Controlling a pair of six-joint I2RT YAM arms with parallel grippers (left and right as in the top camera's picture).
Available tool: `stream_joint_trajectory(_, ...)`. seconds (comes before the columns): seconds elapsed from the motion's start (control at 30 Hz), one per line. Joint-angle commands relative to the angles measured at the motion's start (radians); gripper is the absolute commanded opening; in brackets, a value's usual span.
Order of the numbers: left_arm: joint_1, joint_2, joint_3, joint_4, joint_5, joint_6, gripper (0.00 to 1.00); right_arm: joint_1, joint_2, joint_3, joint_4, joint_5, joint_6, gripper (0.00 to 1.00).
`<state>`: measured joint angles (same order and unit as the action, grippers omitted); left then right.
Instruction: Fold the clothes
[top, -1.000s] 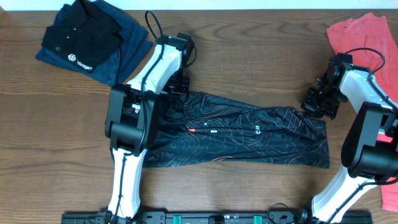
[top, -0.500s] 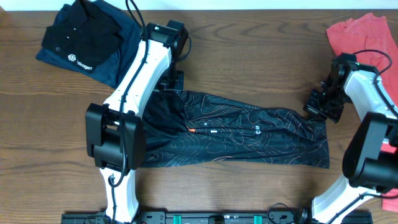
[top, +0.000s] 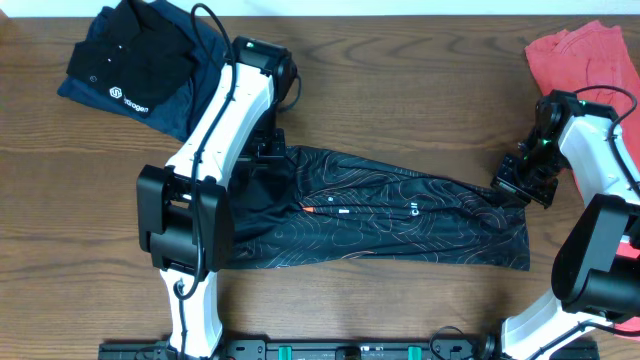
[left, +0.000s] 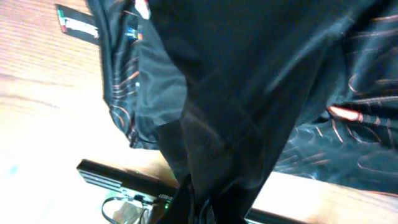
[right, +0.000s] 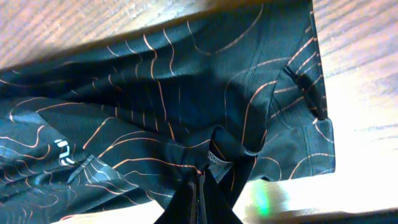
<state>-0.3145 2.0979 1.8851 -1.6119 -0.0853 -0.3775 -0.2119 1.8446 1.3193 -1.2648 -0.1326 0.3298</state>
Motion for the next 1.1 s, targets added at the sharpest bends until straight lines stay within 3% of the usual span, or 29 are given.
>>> stream_joint_trajectory(0.0,0.006,0.001,-0.008,-0.079,-0.089,-0.058,0.06,0.001,-0.047,0.012,-0.014,0.013,0.014,0.01)
stream_joint_trajectory(0.57,0.024,-0.151,-0.228,-0.070,-0.115,-0.059,0.06,0.002,-0.267,-0.027,-0.109,0.087,0.014,0.01)
stream_joint_trajectory(1.07,0.131,-0.183,-0.363,0.002,-0.114,-0.093,0.06,0.002,-0.327,-0.274,0.031,0.061,0.087,0.01)
